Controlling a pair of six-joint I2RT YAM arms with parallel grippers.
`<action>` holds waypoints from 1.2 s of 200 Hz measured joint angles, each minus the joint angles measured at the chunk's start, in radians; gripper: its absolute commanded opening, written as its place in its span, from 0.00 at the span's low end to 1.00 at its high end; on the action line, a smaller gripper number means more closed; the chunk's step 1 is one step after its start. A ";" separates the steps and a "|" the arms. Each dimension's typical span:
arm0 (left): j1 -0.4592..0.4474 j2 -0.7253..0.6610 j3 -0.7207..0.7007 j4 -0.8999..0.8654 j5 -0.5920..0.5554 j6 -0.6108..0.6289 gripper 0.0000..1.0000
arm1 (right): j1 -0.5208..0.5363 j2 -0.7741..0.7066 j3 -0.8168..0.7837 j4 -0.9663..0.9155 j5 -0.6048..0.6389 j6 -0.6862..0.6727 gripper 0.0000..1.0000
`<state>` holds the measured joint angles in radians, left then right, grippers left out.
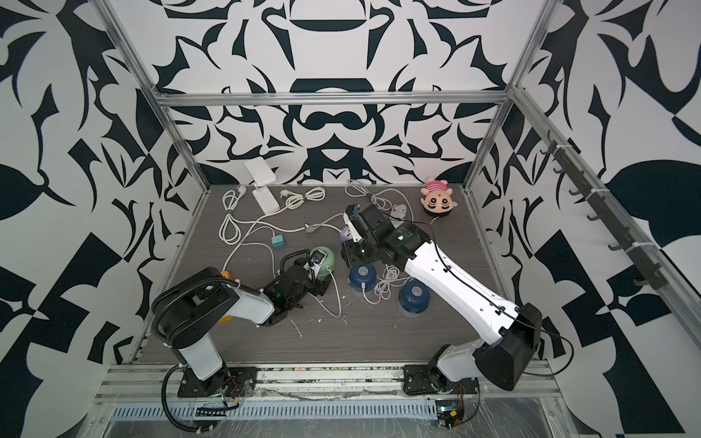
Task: Charge the cordless meat grinders
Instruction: Insert the charging cable into the cordless meat grinder, then place the cordless meat grinder at the center of the board.
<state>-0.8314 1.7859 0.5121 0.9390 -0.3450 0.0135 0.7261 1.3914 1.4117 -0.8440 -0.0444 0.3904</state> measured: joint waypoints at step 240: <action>-0.026 -0.318 -0.185 -0.164 -0.171 -0.281 0.99 | -0.018 0.022 -0.009 0.035 0.019 -0.024 0.51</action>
<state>-0.8570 1.4677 0.3275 0.7753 -0.5163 -0.2672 0.7082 1.4132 1.4029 -0.8089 -0.0250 0.3660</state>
